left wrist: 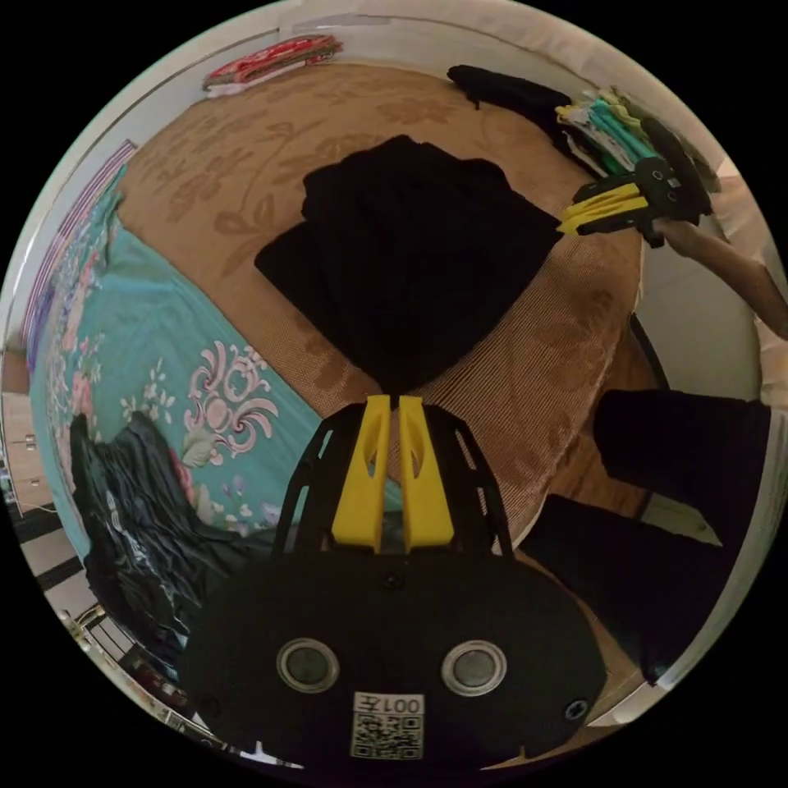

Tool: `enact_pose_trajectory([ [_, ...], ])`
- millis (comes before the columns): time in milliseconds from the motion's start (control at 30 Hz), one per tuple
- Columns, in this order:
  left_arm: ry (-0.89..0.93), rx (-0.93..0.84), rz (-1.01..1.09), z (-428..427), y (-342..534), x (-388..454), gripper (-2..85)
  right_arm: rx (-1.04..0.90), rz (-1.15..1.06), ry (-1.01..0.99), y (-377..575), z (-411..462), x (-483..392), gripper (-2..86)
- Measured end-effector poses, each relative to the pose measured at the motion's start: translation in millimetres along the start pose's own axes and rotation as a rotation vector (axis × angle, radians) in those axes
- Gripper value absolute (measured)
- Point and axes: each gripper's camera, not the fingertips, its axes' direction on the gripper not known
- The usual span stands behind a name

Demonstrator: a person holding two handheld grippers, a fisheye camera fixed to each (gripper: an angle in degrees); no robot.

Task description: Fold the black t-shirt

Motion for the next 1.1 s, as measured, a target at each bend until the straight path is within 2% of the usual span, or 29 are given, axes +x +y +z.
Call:
enact_pose_trajectory([
  [100,0.014,-0.045,-0.150,7,-15,26,3.0,0.004,0.045,-0.034,4,-2,3,1.3],
  [167,-0.046,-0.088,-0.261,4,-20,41,4.1,0.001,0.059,0.019,9,-14,3,2.4],
  [267,-0.070,0.000,-0.272,-21,-35,82,4.7,0.058,-0.018,0.033,9,-39,-3,6.1],
  [367,-0.083,0.052,-0.023,-33,-72,142,6.0,0.099,-0.124,-0.084,-3,-48,-9,9.9],
  [533,-0.223,0.023,0.553,-16,-133,245,6.4,0.063,-0.324,-0.087,-16,-24,-22,12.0],
  [600,-0.264,-0.013,0.654,-8,-148,264,6.8,0.019,-0.387,-0.039,-16,-11,-22,11.5],
  [733,-0.223,-0.115,0.782,-1,-181,299,8.8,0.006,-0.489,0.041,-13,-5,-17,5.5],
  [800,-0.227,-0.148,0.796,-4,-195,315,10.7,0.036,-0.489,0.051,-15,-19,-12,3.4],
  [867,-0.246,-0.166,0.770,-7,-209,332,12.0,0.082,-0.364,-0.014,-24,-45,7,2.5],
  [967,-0.374,-0.165,0.622,-11,-234,356,11.9,0.175,-0.209,-0.142,-34,-80,34,2.2],
  [1100,-0.491,-0.064,0.435,-32,-268,379,6.6,0.201,-0.217,-0.140,-37,-102,43,2.5],
])
